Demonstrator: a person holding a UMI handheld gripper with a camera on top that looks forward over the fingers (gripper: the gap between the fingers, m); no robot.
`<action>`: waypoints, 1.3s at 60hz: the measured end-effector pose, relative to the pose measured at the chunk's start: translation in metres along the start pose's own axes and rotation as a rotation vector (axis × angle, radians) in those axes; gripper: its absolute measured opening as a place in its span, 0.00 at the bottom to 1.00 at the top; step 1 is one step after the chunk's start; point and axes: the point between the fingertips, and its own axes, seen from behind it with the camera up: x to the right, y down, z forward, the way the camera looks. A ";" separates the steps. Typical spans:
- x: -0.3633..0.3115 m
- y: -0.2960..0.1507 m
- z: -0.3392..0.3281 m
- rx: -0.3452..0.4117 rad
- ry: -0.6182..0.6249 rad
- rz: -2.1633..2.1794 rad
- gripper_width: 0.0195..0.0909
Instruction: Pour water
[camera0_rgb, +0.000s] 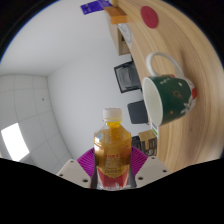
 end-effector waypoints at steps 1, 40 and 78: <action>-0.004 0.000 -0.001 -0.004 0.000 -0.069 0.35; -0.041 -0.323 -0.070 0.248 0.465 -1.804 0.35; 0.023 -0.351 -0.067 0.149 0.573 -1.825 0.56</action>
